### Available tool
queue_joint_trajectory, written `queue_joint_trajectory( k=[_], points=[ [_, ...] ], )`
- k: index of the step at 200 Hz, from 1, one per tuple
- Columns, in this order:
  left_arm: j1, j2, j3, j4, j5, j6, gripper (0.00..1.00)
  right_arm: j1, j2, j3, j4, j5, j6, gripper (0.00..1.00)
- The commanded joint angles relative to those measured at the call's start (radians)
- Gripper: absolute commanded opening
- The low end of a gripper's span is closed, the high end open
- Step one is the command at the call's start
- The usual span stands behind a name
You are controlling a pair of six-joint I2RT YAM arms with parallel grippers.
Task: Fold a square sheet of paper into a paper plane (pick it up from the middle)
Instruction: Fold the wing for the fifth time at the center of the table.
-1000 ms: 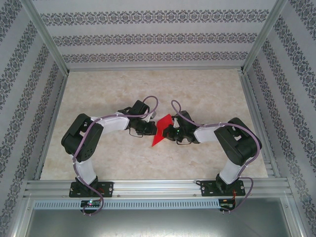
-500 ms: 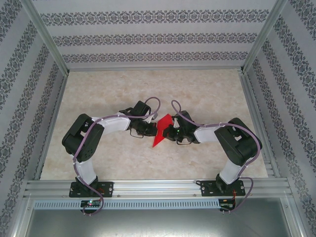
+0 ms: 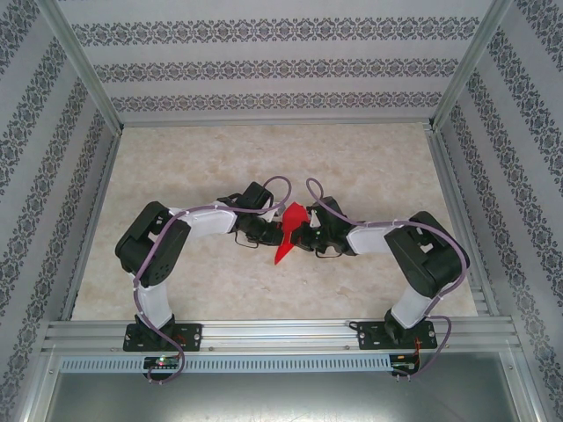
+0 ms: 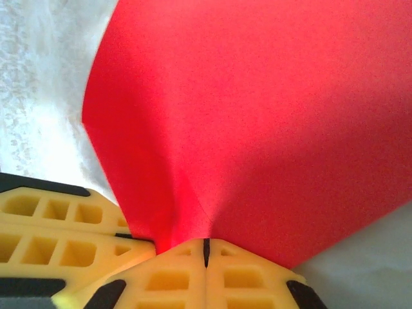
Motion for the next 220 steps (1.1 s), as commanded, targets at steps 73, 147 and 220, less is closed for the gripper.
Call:
queue_joint_trajectory(
  k=[73,147,220],
  points=[
    [-0.013,0.023,0.015,-0.017,0.009,0.029,0.03,0.007,-0.019,0.005,-0.076,0.047,-0.002,0.09],
    [-0.013,-0.003,0.014,0.019,0.06,0.017,0.03,-0.004,0.022,0.01,-0.082,0.042,-0.013,0.07],
    [-0.028,0.016,0.038,0.007,0.086,0.043,0.03,-0.004,0.028,0.004,-0.071,0.034,-0.013,0.06]
  ],
)
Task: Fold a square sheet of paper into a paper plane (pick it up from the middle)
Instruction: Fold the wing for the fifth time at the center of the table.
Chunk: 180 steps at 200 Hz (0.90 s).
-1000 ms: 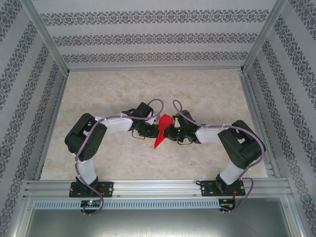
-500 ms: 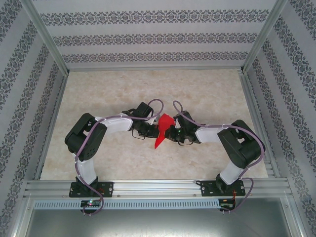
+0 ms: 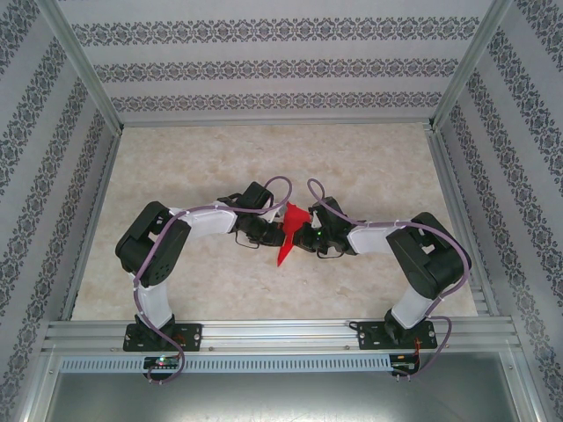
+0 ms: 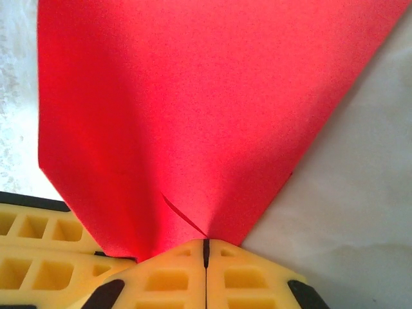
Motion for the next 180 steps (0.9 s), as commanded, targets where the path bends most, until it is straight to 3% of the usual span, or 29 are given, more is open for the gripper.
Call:
queue_joint_trajectory(
  k=[1,77,180],
  points=[
    [-0.025,0.014,0.034,0.006,0.032,0.04,0.03,-0.004,0.029,-0.002,-0.02,0.009,-0.013,0.06],
    [-0.029,0.059,0.051,-0.017,0.024,0.063,0.04,-0.012,0.015,-0.014,0.005,-0.009,-0.006,0.05],
    [-0.03,0.081,0.058,-0.03,0.045,0.094,0.15,-0.025,-0.021,-0.043,0.048,-0.028,0.009,0.05]
  ],
)
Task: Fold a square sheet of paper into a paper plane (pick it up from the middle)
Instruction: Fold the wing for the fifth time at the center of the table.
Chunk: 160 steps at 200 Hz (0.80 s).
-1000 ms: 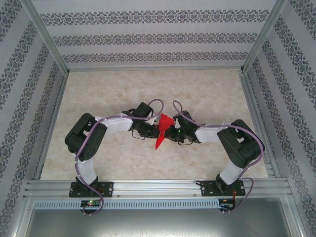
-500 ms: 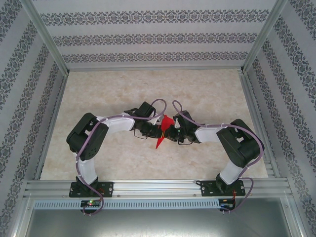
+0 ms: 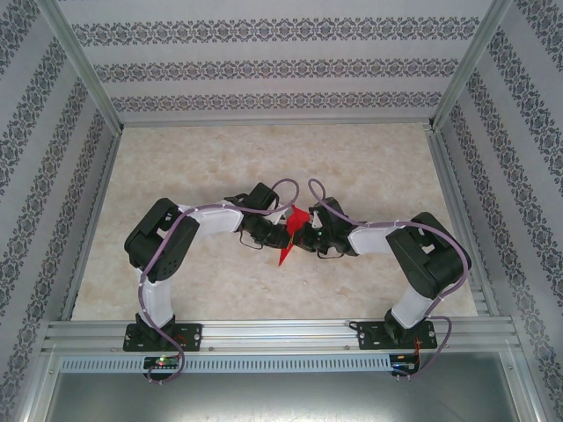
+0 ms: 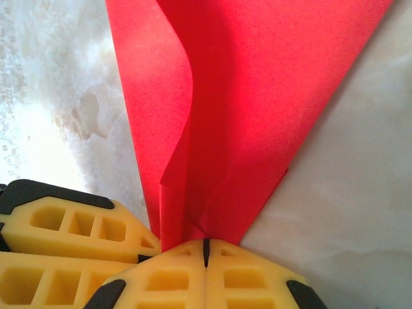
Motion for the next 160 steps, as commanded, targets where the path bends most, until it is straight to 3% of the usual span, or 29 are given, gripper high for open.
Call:
queue_joint_trajectory(
  k=[1,104,160],
  points=[
    [-0.012,0.017,0.015,-0.021,0.024,0.038,0.15,-0.014,-0.022,-0.024,0.008,-0.01,0.009,0.05],
    [-0.012,0.004,-0.017,0.017,0.071,0.081,0.3,-0.108,-0.058,-0.089,0.176,-0.109,0.081,0.06],
    [-0.012,-0.01,-0.025,0.033,0.08,0.107,0.36,-0.124,-0.045,-0.077,0.203,-0.139,0.101,0.2]
  ],
)
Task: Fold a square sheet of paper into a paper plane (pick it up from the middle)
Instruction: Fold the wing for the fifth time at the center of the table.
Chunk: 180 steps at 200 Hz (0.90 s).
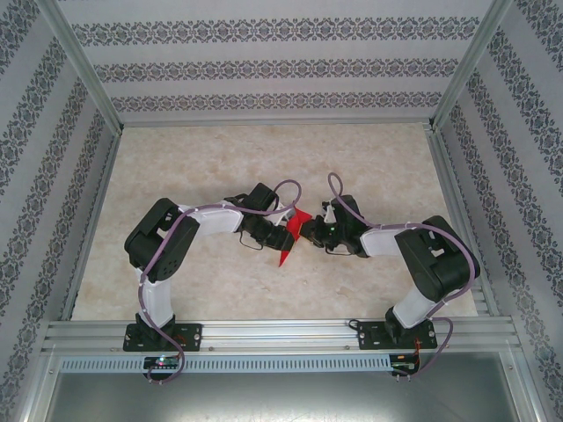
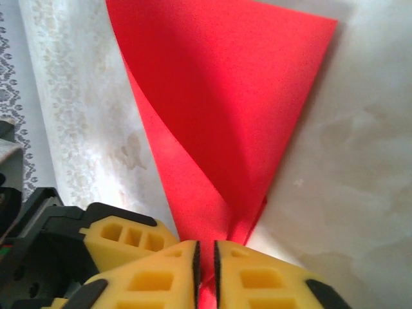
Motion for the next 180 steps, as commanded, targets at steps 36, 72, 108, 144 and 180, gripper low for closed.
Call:
queue_joint_trajectory(
  k=[36,72,108,144,180],
  points=[
    [-0.013,-0.017,-0.026,0.033,0.03,0.051,0.37,-0.011,0.021,0.006,0.019,-0.035,0.007,0.21],
    [-0.013,-0.02,-0.026,0.032,0.032,0.062,0.34,-0.009,0.03,0.015,0.003,-0.033,-0.002,0.23],
    [-0.012,-0.015,-0.021,0.021,0.028,0.075,0.23,-0.002,0.017,0.028,0.002,-0.041,-0.001,0.18],
    [-0.013,-0.007,-0.019,0.01,0.022,0.086,0.2,0.01,0.004,0.034,-0.007,-0.042,-0.002,0.14],
    [-0.012,0.002,-0.012,0.005,0.025,0.091,0.2,0.033,0.039,0.051,0.002,-0.044,0.005,0.12]
  ],
)
